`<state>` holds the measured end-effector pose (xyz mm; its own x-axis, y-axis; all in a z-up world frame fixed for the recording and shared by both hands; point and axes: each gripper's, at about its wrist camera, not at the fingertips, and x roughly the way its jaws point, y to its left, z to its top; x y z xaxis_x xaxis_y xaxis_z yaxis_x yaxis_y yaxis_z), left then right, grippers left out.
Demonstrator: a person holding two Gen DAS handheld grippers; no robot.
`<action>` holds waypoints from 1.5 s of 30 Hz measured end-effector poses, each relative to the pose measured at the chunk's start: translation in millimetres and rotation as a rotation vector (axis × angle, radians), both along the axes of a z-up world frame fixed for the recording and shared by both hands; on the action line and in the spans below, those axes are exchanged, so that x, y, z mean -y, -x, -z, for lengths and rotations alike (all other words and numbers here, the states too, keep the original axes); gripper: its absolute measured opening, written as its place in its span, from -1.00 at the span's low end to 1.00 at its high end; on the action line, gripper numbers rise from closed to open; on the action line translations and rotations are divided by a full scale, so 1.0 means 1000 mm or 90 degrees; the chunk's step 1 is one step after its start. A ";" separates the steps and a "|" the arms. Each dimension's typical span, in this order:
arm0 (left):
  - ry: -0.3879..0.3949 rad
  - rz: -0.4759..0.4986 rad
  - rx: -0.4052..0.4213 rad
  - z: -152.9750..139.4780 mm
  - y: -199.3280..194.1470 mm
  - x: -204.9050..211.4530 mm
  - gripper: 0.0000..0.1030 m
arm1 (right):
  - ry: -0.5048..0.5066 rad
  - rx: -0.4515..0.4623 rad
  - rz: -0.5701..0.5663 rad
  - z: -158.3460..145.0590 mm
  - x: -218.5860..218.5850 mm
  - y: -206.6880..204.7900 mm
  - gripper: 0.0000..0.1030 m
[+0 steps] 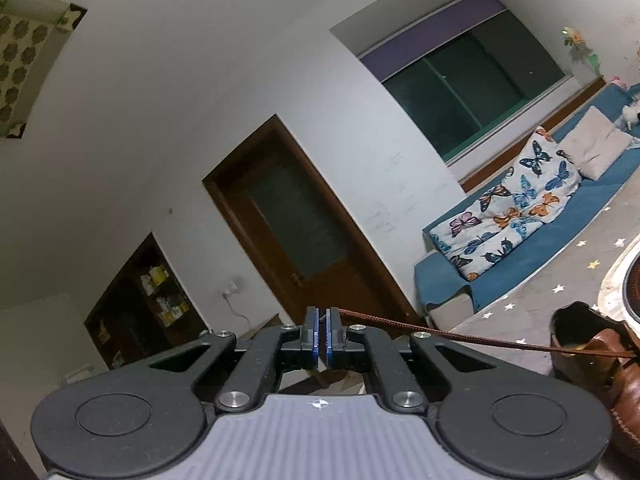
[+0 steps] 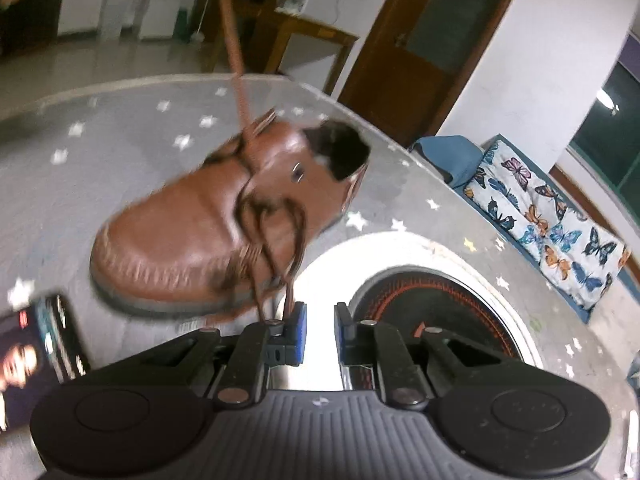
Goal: Lace up shoes with both hands
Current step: 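Pull the brown lace up and away from the shoe with the left gripper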
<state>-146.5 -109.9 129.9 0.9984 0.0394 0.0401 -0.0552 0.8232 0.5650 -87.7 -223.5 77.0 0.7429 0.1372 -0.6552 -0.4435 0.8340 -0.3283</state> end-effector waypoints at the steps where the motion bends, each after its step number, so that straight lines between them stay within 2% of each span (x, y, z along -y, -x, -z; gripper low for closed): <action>1: 0.003 -0.003 0.001 -0.001 0.000 -0.001 -0.92 | -0.009 0.001 -0.005 -0.002 -0.001 -0.003 -0.76; 10: -0.007 -0.007 -0.009 0.003 -0.002 -0.005 -0.92 | -0.042 -0.005 -0.054 -0.004 -0.015 -0.031 -0.78; 11: -0.006 -0.008 -0.010 0.003 -0.003 -0.005 -0.92 | -0.049 -0.007 -0.055 -0.004 -0.015 -0.035 -0.79; 13: -0.009 -0.012 -0.013 0.005 -0.004 -0.007 -0.92 | -0.066 -0.017 -0.049 -0.005 -0.012 -0.040 -0.96; 17: -0.010 -0.020 -0.024 0.009 -0.008 -0.010 -0.92 | -0.053 0.014 -0.021 -0.007 -0.006 -0.034 -0.98; 21: -0.009 -0.030 -0.033 0.014 -0.012 -0.012 -0.92 | -0.022 0.082 0.046 -0.023 0.012 -0.014 -0.98; 26: 0.001 -0.041 -0.048 0.017 -0.016 -0.019 -0.92 | 0.049 0.169 0.140 -0.045 0.042 0.014 -0.98; 29: 0.001 -0.045 -0.053 0.019 -0.016 -0.021 -0.92 | 0.082 0.200 0.186 -0.054 0.057 0.028 -0.98; 39: -0.001 -0.052 -0.067 0.024 -0.021 -0.024 -0.92 | 0.131 0.220 0.337 -0.047 0.104 0.058 -0.98; 45: 0.001 -0.059 -0.076 0.026 -0.023 -0.025 -0.92 | 0.131 0.181 0.422 -0.029 0.139 0.073 -0.98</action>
